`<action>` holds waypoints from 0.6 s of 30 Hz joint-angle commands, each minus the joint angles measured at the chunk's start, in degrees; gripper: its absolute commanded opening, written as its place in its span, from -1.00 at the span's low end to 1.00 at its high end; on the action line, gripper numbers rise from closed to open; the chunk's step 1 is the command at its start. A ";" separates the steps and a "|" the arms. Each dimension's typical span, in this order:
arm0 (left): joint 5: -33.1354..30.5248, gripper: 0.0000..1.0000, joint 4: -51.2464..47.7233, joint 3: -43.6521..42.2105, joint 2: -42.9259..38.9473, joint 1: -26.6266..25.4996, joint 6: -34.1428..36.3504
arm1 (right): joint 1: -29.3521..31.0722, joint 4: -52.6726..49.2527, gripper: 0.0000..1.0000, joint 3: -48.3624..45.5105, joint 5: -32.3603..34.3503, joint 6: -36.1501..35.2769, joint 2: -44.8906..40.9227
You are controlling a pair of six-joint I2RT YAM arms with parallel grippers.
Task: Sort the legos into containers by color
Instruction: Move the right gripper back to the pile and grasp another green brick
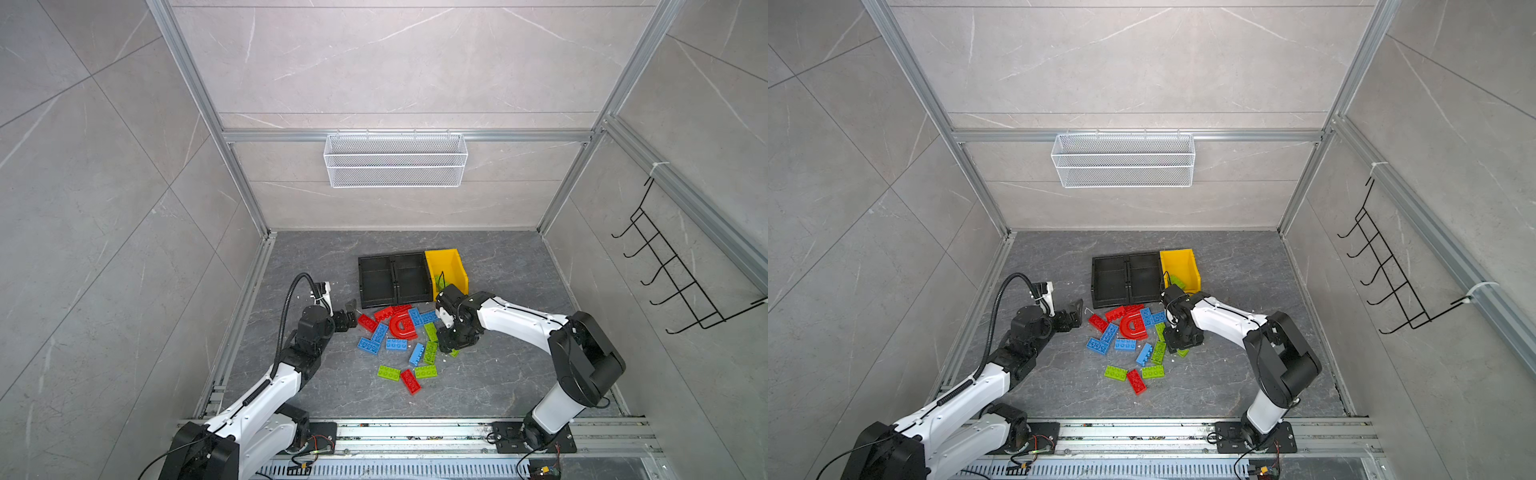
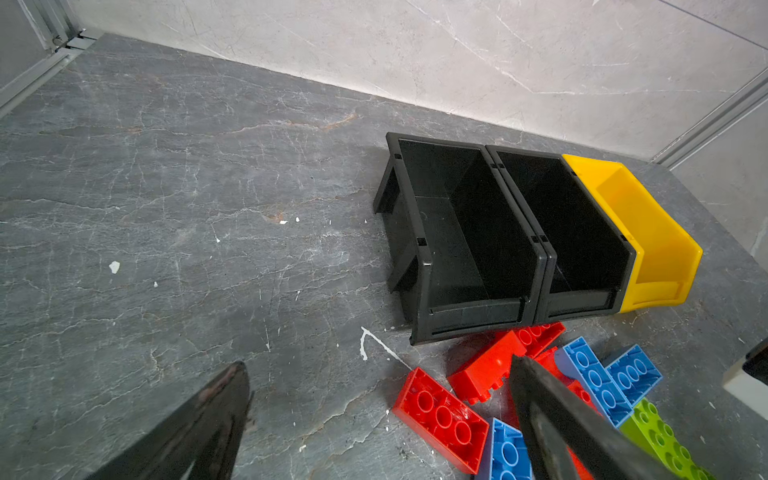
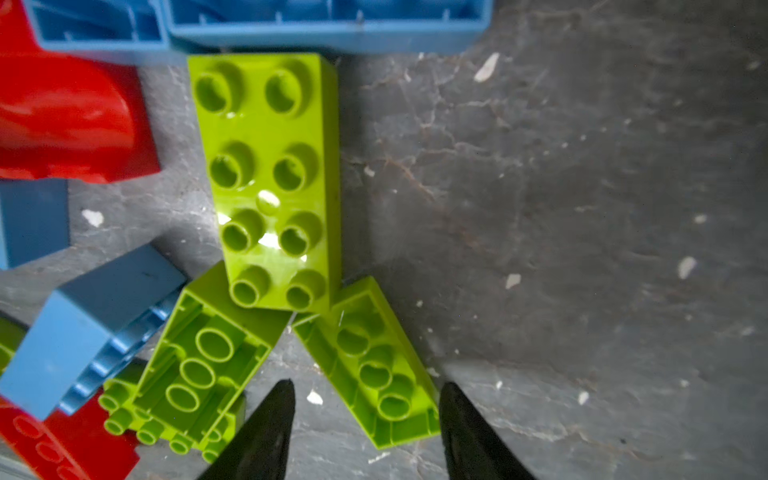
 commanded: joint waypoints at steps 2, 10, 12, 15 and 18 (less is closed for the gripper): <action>-1.24 0.99 0.48 1.75 0.53 0.11 0.51 | 0.56 1.14 0.17 -0.19 -0.66 1.75 2.29; -1.75 0.99 0.27 1.65 0.07 0.11 0.47 | 0.49 2.96 0.01 -1.33 -0.24 3.08 1.81; -1.85 0.99 -0.03 1.73 -0.13 0.10 0.58 | 0.49 3.37 -0.07 -1.95 -0.46 3.29 1.34; -2.02 0.99 -0.19 1.73 -0.35 0.08 0.54 | 0.49 4.38 -0.18 -3.43 -0.83 4.22 0.52; -2.11 0.99 -0.21 1.74 -0.35 0.10 0.46 | 0.46 5.61 -0.28 -5.09 -0.22 5.42 -1.64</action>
